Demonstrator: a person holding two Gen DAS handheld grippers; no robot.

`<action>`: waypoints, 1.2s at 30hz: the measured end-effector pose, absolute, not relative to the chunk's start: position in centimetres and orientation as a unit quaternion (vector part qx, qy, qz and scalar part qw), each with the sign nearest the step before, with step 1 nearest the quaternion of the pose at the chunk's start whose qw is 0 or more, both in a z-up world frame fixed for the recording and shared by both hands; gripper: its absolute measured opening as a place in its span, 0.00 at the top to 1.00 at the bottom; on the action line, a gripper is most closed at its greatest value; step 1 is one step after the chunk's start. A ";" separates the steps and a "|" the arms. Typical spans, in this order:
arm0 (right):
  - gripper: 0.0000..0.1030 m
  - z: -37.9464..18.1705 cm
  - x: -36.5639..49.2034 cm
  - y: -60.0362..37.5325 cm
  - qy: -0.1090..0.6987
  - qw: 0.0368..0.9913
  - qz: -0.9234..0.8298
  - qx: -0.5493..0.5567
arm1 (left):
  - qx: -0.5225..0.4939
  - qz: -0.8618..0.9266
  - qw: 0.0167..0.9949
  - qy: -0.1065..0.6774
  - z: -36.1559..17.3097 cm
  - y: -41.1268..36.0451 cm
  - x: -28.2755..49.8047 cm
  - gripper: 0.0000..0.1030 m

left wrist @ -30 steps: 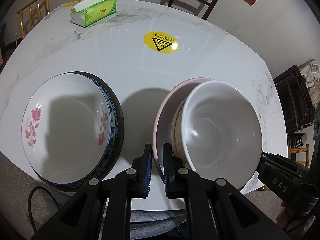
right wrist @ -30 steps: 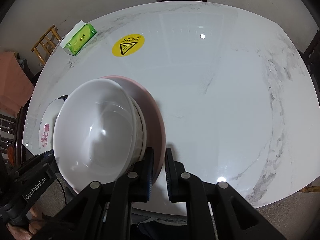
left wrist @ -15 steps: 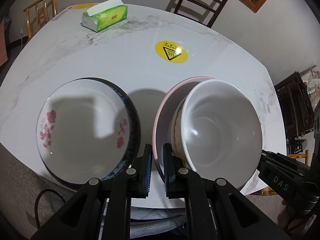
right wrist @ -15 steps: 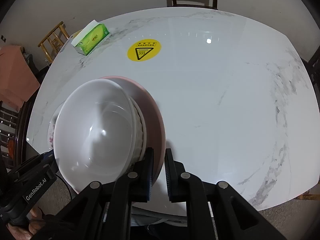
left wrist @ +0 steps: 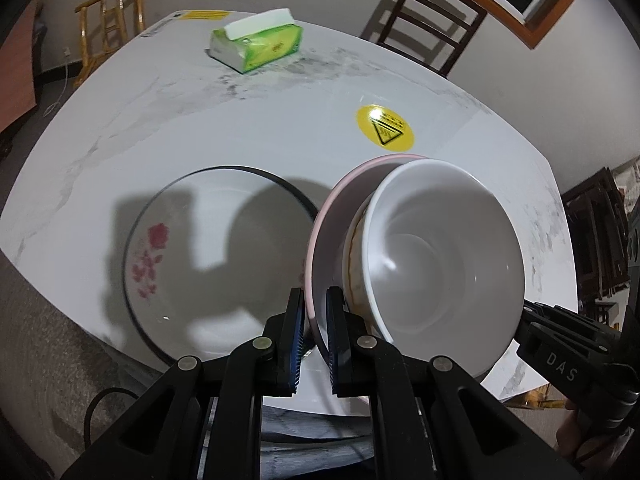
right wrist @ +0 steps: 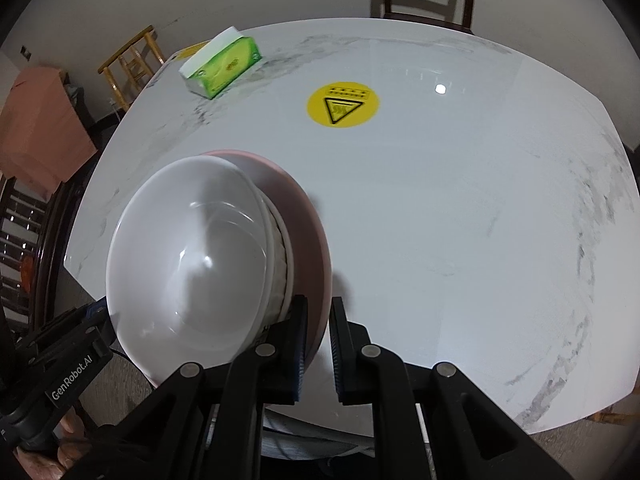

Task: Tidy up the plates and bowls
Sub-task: 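Lift the nested bowls with the left gripper and carry them over the plate stack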

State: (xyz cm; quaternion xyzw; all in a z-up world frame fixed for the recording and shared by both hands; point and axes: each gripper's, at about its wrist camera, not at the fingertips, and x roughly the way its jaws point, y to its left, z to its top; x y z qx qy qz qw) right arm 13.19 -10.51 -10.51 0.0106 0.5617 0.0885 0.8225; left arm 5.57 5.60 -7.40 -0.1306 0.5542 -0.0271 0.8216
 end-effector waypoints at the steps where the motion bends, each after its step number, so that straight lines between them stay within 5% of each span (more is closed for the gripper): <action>1: 0.89 -10.5 13.3 -10.0 0.562 0.822 0.092 0.008 | -0.131 -0.025 0.822 0.554 -7.4 5.9 5.5 0.94; 36: 0.89 -13.2 16.0 1.9 0.592 0.791 0.153 -0.034 | -0.168 0.050 0.817 0.549 -8.3 17.4 4.9 0.94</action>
